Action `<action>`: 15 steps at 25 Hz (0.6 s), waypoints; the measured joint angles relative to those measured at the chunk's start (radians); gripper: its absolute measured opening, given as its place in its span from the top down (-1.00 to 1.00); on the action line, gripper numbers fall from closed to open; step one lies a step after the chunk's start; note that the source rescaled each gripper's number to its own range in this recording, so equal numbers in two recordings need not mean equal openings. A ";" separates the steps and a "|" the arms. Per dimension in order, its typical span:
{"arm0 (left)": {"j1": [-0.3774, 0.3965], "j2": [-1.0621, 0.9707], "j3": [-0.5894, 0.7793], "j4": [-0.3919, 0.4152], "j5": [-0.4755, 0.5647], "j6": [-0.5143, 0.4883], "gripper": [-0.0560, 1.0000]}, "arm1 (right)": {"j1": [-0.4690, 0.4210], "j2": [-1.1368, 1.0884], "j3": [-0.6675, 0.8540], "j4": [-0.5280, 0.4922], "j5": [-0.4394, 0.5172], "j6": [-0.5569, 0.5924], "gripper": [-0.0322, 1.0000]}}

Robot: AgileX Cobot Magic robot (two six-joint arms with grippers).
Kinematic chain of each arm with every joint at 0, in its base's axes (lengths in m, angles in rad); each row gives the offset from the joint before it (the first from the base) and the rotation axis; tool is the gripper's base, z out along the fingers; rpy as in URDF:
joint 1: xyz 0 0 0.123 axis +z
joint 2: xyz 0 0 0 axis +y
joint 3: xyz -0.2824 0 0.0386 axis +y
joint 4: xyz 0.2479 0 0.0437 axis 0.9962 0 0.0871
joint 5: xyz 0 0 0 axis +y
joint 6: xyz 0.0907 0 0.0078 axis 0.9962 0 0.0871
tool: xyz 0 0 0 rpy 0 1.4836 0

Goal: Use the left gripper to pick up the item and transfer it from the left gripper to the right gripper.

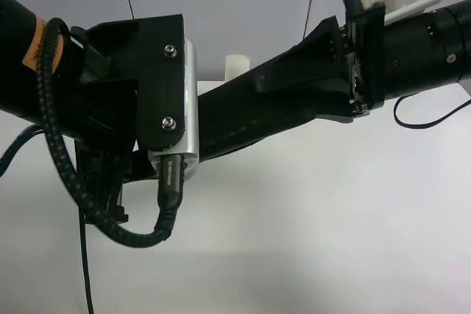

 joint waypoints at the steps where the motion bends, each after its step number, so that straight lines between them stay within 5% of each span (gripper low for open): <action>1: 0.000 0.000 0.000 0.000 0.000 0.001 0.88 | 0.000 0.000 0.000 -0.002 -0.007 0.000 0.69; 9: 0.000 0.000 0.000 0.005 0.000 0.003 0.89 | 0.000 0.001 0.000 -0.010 -0.015 0.000 0.72; 11: 0.000 0.000 0.000 0.001 -0.010 0.008 0.44 | 0.000 0.001 0.000 -0.010 -0.016 -0.001 0.75; 13: 0.000 0.001 0.000 -0.006 -0.050 0.010 -0.49 | 0.001 0.001 0.000 -0.008 -0.008 -0.001 0.90; 15: 0.000 0.004 0.000 -0.015 -0.078 0.010 -0.83 | 0.001 0.001 0.000 -0.008 -0.006 -0.001 0.90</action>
